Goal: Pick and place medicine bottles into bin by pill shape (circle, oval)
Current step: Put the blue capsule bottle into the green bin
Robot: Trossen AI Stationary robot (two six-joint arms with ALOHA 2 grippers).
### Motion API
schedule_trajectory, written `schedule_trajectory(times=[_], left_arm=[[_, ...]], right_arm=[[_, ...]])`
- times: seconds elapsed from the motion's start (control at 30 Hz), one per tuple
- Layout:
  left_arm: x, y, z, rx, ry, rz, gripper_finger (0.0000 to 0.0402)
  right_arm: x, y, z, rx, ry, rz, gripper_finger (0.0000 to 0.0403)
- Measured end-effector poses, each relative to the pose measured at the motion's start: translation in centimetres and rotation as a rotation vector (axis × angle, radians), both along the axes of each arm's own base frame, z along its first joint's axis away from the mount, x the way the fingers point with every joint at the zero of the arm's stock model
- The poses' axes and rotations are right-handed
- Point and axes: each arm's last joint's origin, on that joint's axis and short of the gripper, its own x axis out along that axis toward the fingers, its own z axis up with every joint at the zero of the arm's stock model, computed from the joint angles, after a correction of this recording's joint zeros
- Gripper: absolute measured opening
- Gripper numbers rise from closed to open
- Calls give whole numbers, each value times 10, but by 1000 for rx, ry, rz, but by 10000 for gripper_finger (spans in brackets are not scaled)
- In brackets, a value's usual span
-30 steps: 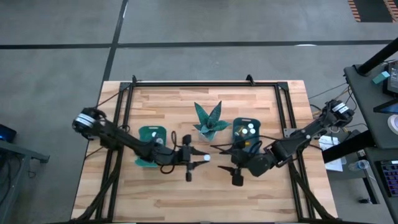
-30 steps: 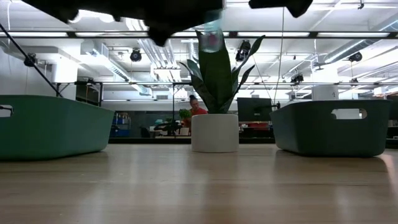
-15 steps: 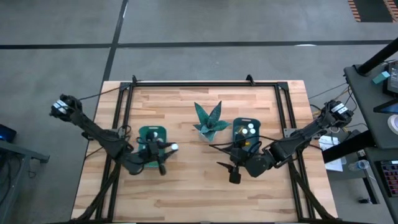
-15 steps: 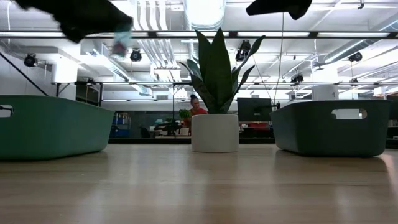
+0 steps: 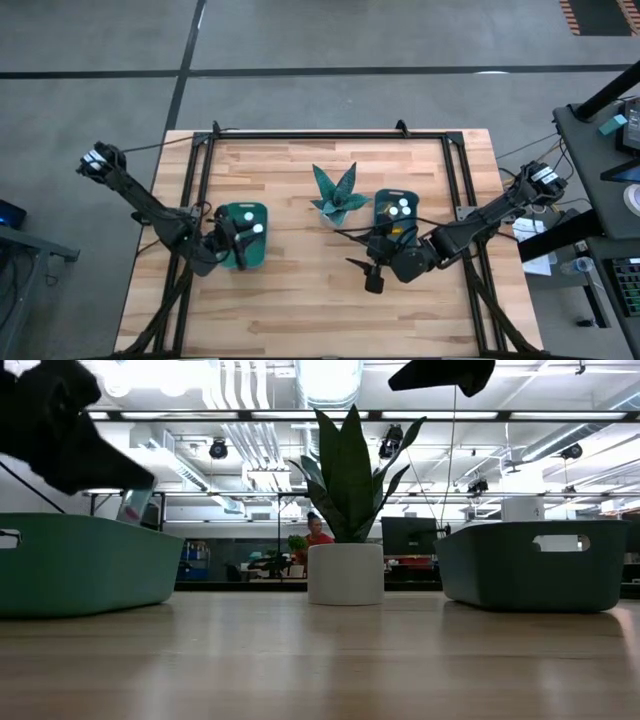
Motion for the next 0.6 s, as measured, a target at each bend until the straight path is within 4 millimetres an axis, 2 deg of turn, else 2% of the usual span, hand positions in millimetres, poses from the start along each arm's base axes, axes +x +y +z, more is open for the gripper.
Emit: schedule_trajectory(times=[0.2,0.6], left_arm=[[-10,6,-17,-25,73,-108,94],[-19,13,-44,-67,45,-107,94]], right_arm=[[0,0,0,1,-1,-1,237],[1,-1,0,1,-1,-3,235]])
